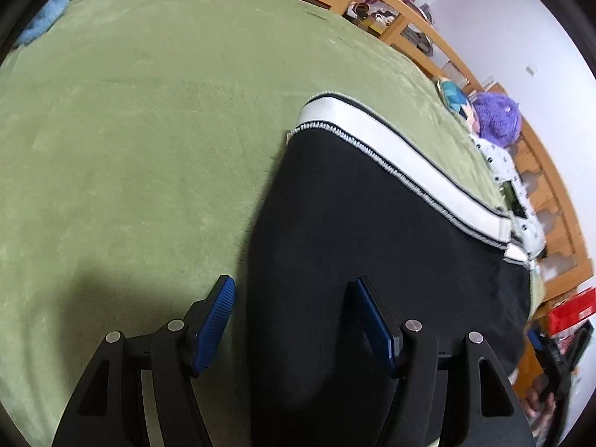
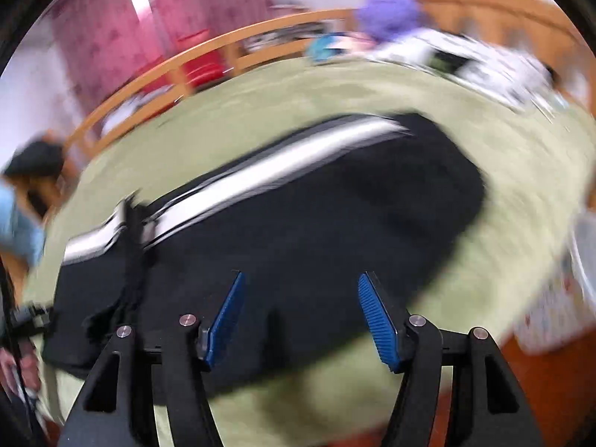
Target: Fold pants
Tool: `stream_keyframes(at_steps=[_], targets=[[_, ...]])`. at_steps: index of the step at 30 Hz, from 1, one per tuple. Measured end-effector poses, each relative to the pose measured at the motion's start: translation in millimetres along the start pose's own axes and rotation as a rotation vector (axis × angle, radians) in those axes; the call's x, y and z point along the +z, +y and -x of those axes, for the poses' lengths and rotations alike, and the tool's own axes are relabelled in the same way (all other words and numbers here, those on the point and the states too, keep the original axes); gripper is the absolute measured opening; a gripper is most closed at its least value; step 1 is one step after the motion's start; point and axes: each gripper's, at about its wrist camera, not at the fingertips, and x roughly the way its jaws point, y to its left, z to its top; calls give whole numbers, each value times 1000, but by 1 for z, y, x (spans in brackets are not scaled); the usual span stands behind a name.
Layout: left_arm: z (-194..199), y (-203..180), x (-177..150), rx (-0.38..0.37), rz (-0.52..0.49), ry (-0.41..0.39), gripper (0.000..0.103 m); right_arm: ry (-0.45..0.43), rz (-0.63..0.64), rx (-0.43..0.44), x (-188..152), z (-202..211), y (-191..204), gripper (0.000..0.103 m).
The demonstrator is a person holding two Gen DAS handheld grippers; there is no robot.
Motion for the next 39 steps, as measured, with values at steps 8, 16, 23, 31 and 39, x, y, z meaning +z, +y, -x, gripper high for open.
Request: stream_keyframes(at_steps=[8, 16, 23, 31, 39], targets=[[-3, -5, 10, 2, 20, 11, 63, 13, -285, 39, -7, -38, -79, 65], [-14, -2, 21, -58, 116, 8, 35, -104, -545, 194, 21, -79, -113, 39], [22, -7, 24, -151, 72, -96, 14, -143, -441, 105, 43, -59, -70, 15], [79, 27, 38, -175, 55, -187, 10, -211, -321, 173, 73, -9, 14, 14], [177, 128, 37, 22, 138, -344, 10, -82, -187, 359, 29, -13, 113, 14]])
